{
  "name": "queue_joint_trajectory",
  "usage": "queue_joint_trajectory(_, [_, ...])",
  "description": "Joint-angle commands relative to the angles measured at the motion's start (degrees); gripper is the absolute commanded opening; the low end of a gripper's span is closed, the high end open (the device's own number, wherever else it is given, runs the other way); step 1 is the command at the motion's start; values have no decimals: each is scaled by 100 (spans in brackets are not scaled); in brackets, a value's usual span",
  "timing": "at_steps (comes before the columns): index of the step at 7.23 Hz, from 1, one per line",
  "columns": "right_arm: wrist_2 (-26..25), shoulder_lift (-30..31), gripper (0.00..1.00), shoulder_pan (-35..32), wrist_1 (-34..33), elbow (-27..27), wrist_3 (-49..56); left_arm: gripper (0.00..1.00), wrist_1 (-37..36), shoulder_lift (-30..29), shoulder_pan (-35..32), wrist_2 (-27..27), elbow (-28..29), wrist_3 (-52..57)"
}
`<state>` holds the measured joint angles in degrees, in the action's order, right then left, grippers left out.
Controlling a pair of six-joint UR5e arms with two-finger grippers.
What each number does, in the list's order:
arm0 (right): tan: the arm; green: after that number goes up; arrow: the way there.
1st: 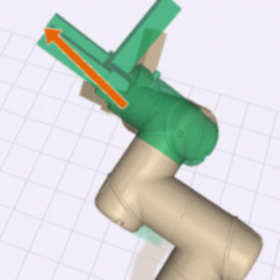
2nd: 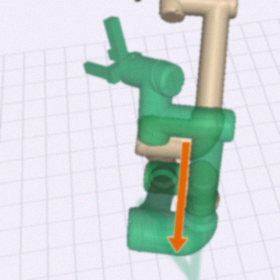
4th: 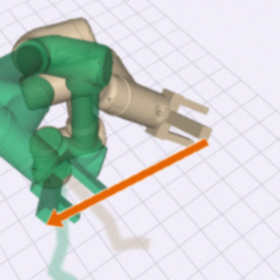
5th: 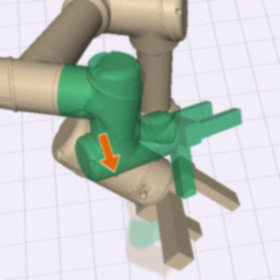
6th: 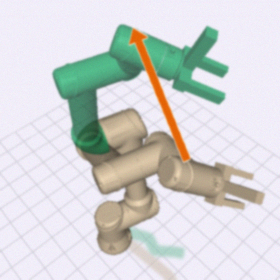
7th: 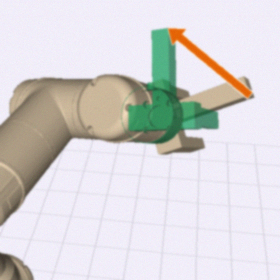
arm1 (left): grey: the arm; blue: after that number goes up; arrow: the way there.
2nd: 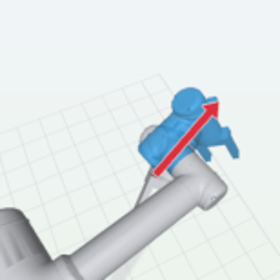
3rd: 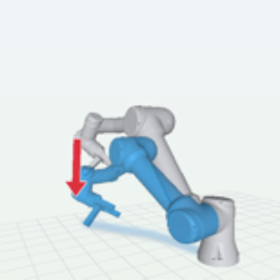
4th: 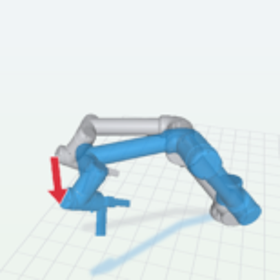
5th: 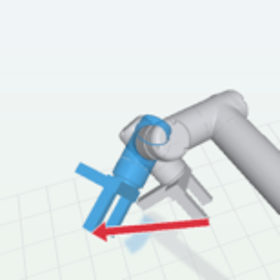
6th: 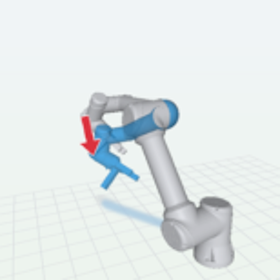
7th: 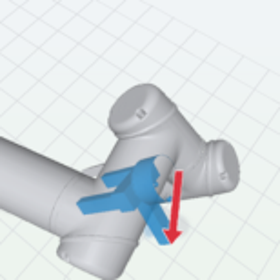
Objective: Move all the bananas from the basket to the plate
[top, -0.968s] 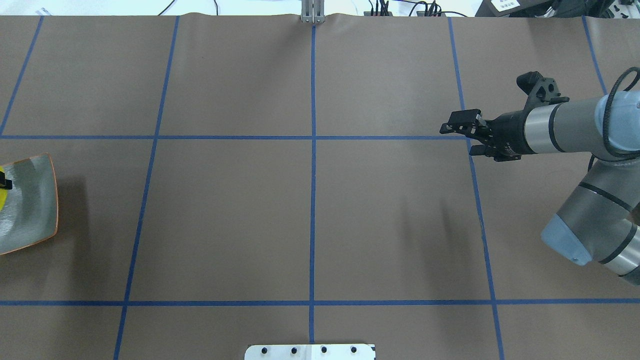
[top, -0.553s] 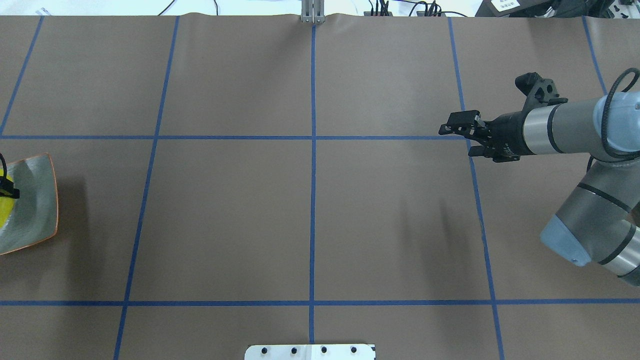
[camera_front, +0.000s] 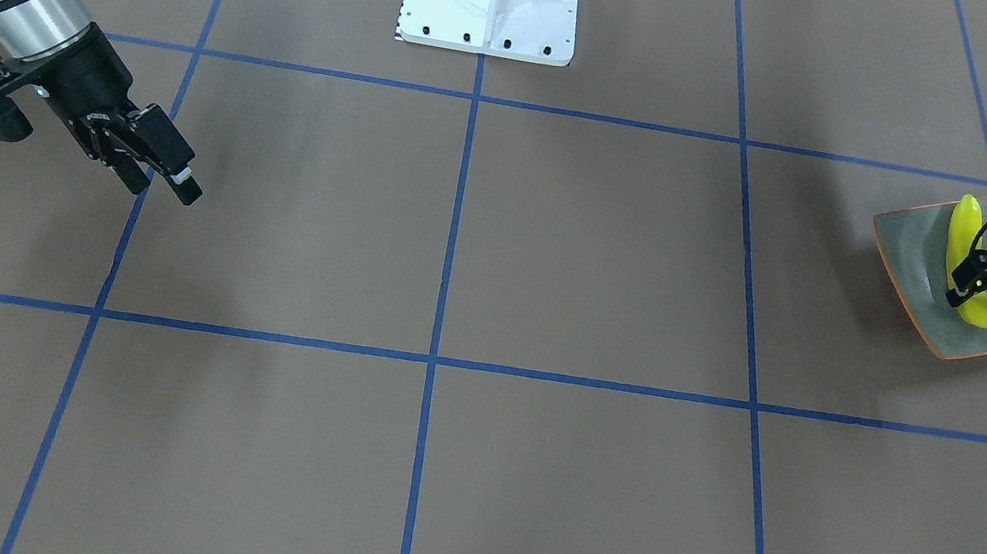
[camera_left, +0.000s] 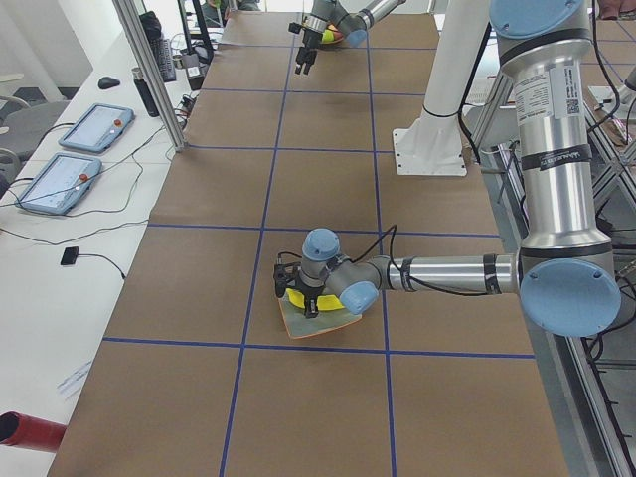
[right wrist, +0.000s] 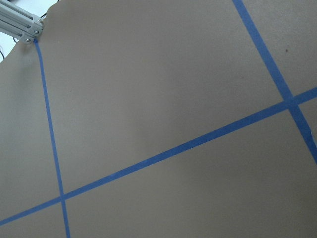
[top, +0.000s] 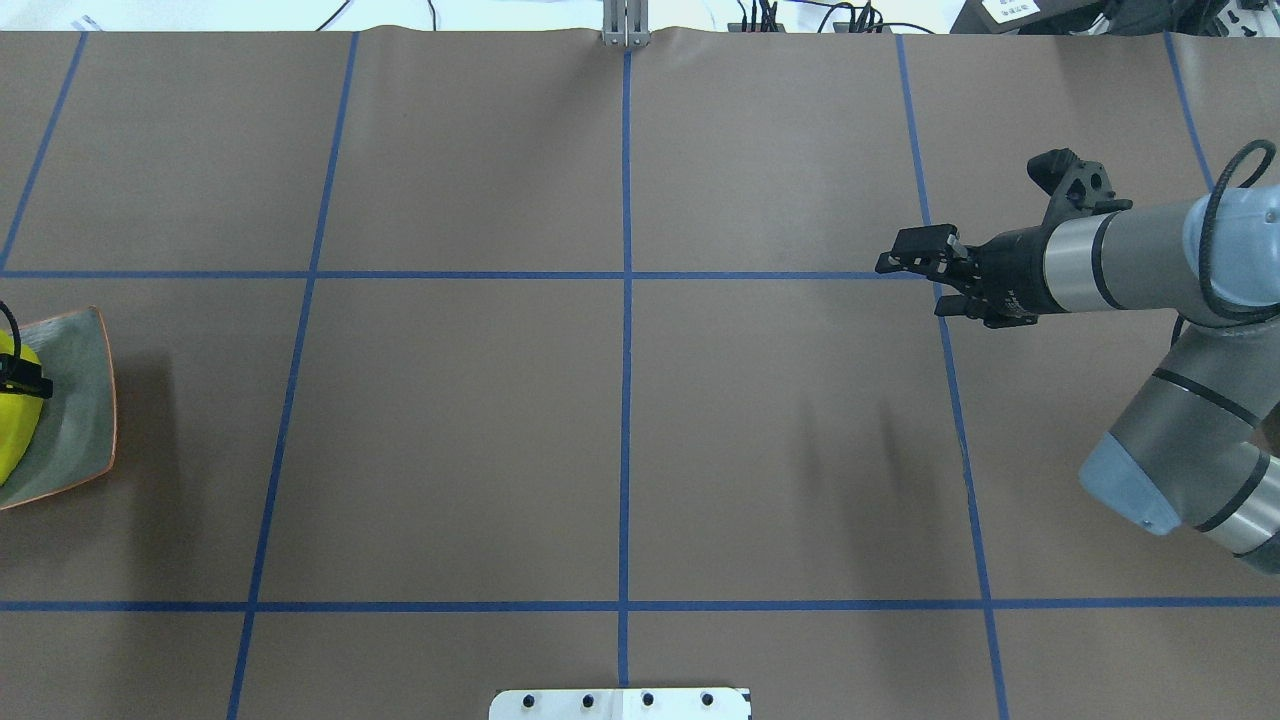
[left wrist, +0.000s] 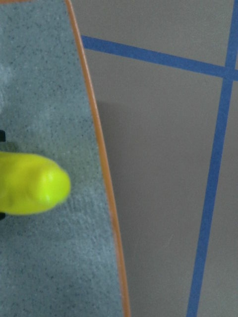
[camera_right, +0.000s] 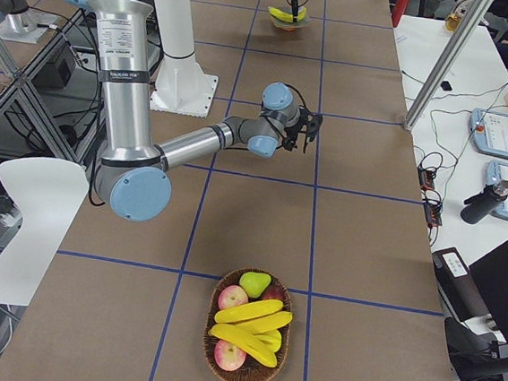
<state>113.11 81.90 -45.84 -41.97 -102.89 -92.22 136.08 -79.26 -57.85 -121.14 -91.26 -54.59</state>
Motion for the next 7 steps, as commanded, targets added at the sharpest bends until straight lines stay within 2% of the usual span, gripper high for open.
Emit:
queue_joint_trajectory(1, [10,-16,100,13,13,6,-7,99,416,59,-33,-363,-15,140])
queue_joint_trajectory(2, [1,10,100,-4,13,-3,2,99,715,95,-216,-1106,-110,142])
queue_joint_trajectory(3, [-60,37,100,-39,13,-38,89,99,762,173,-809,-1383,-511,133])
queue_joint_trajectory(5, [-244,308,100,-222,5,-21,439,99,727,209,-947,-1395,-1111,89])
queue_joint_trajectory(6, [-149,675,100,-468,13,-29,1085,99,632,140,-921,-1386,-1296,72])
queue_joint_trajectory(7, [165,1218,100,-905,13,-21,2327,99,-22,61,-903,-1360,-1602,71])
